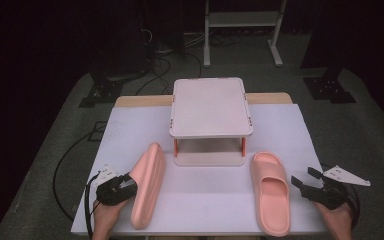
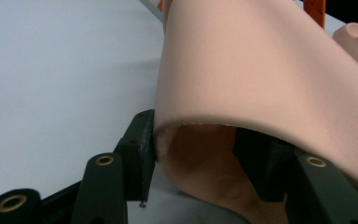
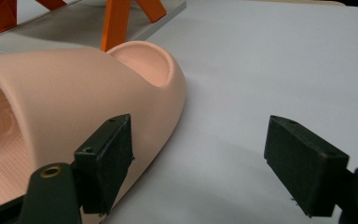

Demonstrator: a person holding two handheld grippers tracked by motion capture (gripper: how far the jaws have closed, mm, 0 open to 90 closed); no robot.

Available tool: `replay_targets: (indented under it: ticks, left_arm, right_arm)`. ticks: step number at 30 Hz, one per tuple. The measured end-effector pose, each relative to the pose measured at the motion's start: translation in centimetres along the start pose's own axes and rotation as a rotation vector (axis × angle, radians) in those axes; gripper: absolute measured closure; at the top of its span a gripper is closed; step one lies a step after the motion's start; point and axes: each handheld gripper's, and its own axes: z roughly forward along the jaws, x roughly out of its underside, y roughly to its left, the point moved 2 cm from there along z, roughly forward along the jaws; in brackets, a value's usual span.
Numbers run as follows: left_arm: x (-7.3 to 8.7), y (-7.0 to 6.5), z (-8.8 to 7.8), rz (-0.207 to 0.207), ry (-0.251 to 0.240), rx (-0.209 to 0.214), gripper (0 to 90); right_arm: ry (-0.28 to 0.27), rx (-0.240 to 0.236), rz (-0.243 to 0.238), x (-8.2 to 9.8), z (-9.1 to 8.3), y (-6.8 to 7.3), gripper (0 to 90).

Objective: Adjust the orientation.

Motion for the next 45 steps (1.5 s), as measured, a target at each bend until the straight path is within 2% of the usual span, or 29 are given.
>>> replay_targets:
  ticks: [12, 17, 23, 26, 27, 28, 30, 33, 35, 38, 45]
  left_arm:
    - [-0.6, -0.9, -0.2, 0.003, -0.045, 0.032, 49.6]
    - [-0.8, -1.2, 0.0, 0.014, -0.047, 0.023, 49.9]
    - [-0.7, -1.6, 0.5, 0.019, -0.034, 0.027, 49.8]
    - [-1.0, -1.8, 1.3, -0.016, -0.044, 0.033, 49.9]
    - [-1.0, -1.8, 1.3, -0.016, -0.044, 0.033, 49.8]
    - [-1.2, -2.1, 1.9, -0.031, -0.038, 0.056, 48.1]
    - [-1.3, -2.4, 2.3, -0.016, -0.044, 0.053, 49.5]
    - [-1.4, -3.1, 3.0, -0.019, -0.030, 0.093, 48.4]
    - [-1.4, -3.3, 3.1, -0.018, -0.025, 0.101, 48.1]
    - [-1.3, -3.9, 3.4, -0.006, -0.017, 0.128, 47.1]
    - [-1.1, -4.6, 3.9, 0.031, 0.012, 0.153, 44.3]
  right_arm:
    - [-0.007, 0.005, 0.002, 0.0, -0.1, -0.1, 23.0]
    - [-0.009, 0.006, 0.003, 0.0, -0.2, -0.1, 23.1]
    - [-0.010, 0.007, 0.002, 0.0, -0.3, -0.1, 23.0]
    - [-0.020, 0.013, 0.004, -0.1, -0.6, -0.2, 23.0]
    - [-0.020, 0.013, 0.004, -0.1, -0.6, -0.2, 23.0]
    - [-0.032, 0.019, 0.009, -0.2, -1.0, -0.3, 23.0]
    - [-0.041, 0.016, 0.010, -0.2, -1.2, -0.3, 23.0]
    - [-0.069, -0.017, -0.004, -0.1, -2.1, -0.3, 22.0]
    - [-0.073, -0.029, -0.006, -0.1, -2.2, -0.3, 21.8]
    - [-0.086, -0.084, 0.004, -0.2, -2.5, -0.2, 21.4]
    - [-0.082, -0.146, -0.017, -0.2, -2.3, 0.6, 21.0]
